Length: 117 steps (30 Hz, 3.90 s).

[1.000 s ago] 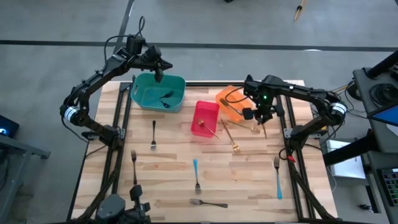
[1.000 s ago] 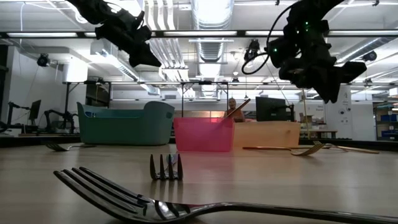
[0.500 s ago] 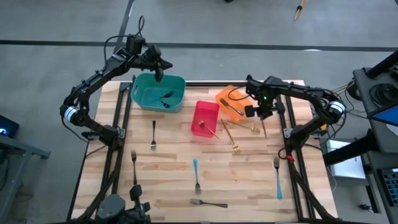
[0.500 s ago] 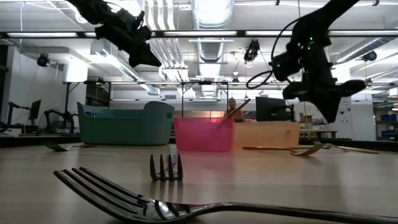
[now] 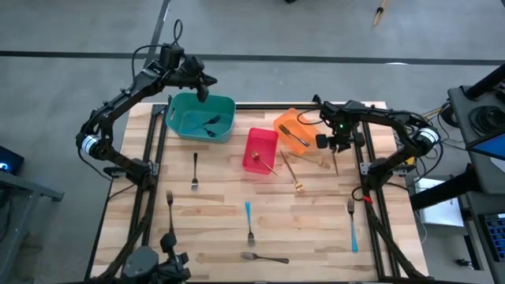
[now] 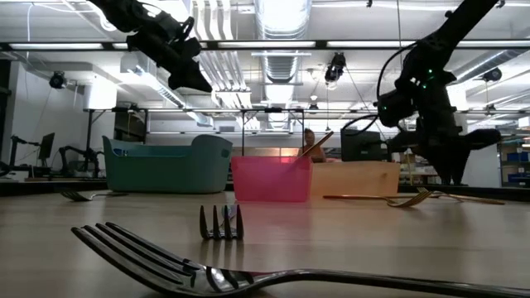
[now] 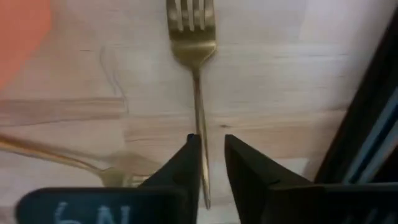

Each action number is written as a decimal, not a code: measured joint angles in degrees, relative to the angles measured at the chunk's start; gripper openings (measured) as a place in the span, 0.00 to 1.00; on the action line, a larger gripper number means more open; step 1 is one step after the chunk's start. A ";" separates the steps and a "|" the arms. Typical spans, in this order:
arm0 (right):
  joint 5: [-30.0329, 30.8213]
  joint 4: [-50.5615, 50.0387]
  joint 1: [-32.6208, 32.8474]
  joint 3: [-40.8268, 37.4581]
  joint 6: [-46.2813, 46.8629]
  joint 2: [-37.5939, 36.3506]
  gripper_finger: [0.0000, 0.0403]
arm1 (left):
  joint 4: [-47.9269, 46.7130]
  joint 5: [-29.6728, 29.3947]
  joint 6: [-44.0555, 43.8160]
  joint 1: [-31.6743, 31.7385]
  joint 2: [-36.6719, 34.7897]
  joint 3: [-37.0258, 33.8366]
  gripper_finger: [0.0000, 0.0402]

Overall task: Sort silverware by color (type)
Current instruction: Put the golden fork into the red bin

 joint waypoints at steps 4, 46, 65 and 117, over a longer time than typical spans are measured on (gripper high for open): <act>0.01 3.95 0.07 -2.97 -1.25 0.00 0.24 | 0.00 -0.31 -0.94 -0.02 -0.01 0.02 0.00; 3.70 10.27 0.07 -8.35 0.70 -0.25 0.03 | 6.21 -0.42 -5.08 0.00 -0.13 0.02 0.00; 17.93 -1.31 -1.36 9.68 4.10 -7.93 0.03 | 6.27 -0.77 -4.47 0.00 -0.13 0.02 0.00; -27.47 -21.19 22.72 73.62 -7.26 38.10 0.03 | 10.25 -0.84 -6.05 0.00 -0.46 0.02 0.00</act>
